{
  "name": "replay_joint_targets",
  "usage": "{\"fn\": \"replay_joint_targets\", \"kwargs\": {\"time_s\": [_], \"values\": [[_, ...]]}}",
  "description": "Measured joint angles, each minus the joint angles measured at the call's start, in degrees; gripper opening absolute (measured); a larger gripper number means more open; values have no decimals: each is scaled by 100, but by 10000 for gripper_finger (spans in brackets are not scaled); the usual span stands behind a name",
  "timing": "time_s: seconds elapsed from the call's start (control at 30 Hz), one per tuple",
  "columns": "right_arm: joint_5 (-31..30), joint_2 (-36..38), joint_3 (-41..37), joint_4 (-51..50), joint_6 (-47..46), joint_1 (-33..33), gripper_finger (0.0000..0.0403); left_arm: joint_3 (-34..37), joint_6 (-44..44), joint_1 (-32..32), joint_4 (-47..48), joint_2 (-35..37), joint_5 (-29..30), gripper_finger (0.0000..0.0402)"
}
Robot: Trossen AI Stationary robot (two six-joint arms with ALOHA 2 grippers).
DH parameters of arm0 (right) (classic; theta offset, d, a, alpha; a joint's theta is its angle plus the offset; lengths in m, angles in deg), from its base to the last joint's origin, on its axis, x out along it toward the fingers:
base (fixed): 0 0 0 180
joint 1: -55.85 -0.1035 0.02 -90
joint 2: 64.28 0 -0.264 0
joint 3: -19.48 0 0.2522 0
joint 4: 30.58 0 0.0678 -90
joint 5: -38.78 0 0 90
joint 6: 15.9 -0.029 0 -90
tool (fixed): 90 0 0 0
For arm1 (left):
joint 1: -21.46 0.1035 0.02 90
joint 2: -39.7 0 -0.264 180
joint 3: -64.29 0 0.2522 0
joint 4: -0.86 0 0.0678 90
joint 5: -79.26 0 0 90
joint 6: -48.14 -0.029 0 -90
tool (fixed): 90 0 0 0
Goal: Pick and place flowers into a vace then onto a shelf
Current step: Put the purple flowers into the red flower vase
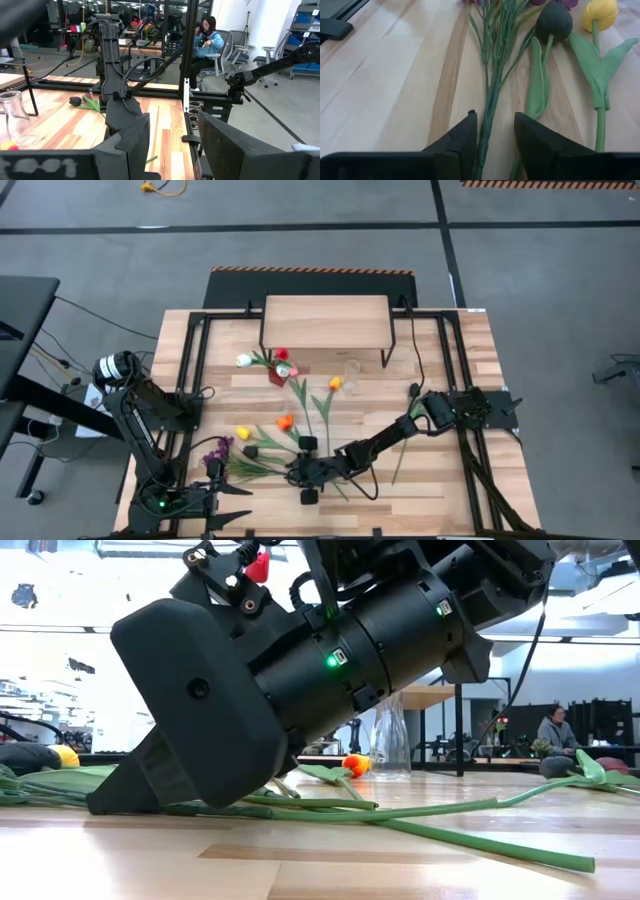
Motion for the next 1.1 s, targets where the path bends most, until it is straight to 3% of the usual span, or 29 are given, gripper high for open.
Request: {"fn": "replay_joint_targets", "kwargs": {"time_s": [0.5, 0.8, 1.1], "values": [[-17, 3, -15, -44, -199, 92, 10, 0, 0, -2, 0, 0, -2, 158], [-44, -15, 61, 186, -28, 51, 10, 0, 0, 0, 0, 0, -1, 158], [77, -59, 821, -729, 608, -189, 14, 0, -4, -2, 149, 0, 8, 158]]}}
